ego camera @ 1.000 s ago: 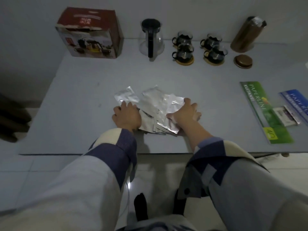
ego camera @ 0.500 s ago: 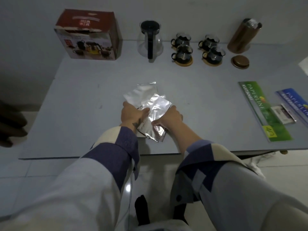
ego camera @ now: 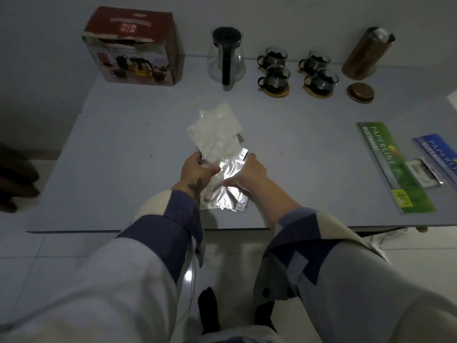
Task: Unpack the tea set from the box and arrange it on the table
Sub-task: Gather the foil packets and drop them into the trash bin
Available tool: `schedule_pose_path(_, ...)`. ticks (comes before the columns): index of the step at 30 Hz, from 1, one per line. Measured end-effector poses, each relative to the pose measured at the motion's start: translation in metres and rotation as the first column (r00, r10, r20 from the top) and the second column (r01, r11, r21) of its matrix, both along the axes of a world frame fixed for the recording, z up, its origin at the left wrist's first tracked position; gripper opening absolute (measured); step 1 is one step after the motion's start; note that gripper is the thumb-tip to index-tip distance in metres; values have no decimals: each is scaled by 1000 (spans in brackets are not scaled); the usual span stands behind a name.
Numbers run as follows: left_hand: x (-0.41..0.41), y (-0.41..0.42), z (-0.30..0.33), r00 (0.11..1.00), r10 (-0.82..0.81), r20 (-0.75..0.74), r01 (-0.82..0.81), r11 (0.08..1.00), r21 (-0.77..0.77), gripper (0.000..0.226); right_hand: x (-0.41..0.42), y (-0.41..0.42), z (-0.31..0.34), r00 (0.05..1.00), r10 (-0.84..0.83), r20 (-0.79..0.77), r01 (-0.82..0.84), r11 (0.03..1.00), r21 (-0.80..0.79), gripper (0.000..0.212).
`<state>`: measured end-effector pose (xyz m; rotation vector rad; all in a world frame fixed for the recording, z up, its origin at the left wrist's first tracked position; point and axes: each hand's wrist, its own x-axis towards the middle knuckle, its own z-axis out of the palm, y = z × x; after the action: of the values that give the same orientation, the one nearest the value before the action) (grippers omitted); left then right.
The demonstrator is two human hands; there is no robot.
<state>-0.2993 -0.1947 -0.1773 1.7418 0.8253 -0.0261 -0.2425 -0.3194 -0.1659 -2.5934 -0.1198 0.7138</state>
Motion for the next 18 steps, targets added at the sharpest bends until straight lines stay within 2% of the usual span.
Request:
schedule_pose_path(3, -3, 1, 2, 998, 43, 34, -41, 997, -71, 55, 1, -3, 3, 996, 67, 53, -60, 991, -116, 107)
schedule_pose_path(4, -4, 1, 3, 997, 55, 46, -51, 994, -99, 54, 2, -4, 3, 997, 64, 50, -60, 995, -76, 105)
schedule_pose_path(6, -4, 0, 5, 994, 91, 53, -81, 985, -155, 58, 6, -7, 5, 1000, 9, 4, -9, 989, 145, 96)
schedule_pose_path(8, -1, 0, 8, 993, 97, 63, -84, 979, -186, 58, 9, -13, 9, 998, -34, -47, 47, 956, 290, 88)
schedule_pose_path(11, 1, -3, 19, 995, 28, 99, -12, 987, -158, 42, 7, -22, 11, 989, -78, -123, 120, 914, 386, 80)
schedule_pose_path(15, -1, -10, 19, 995, -24, 100, 36, 992, -119, 53, 1, -33, 3, 972, -162, -168, 226, 835, 502, 80)
schedule_pose_path(18, 1, -18, 22, 993, -29, 112, 43, 992, -120, 49, 1, -38, 3, 960, -218, -177, 280, 774, 568, 67)
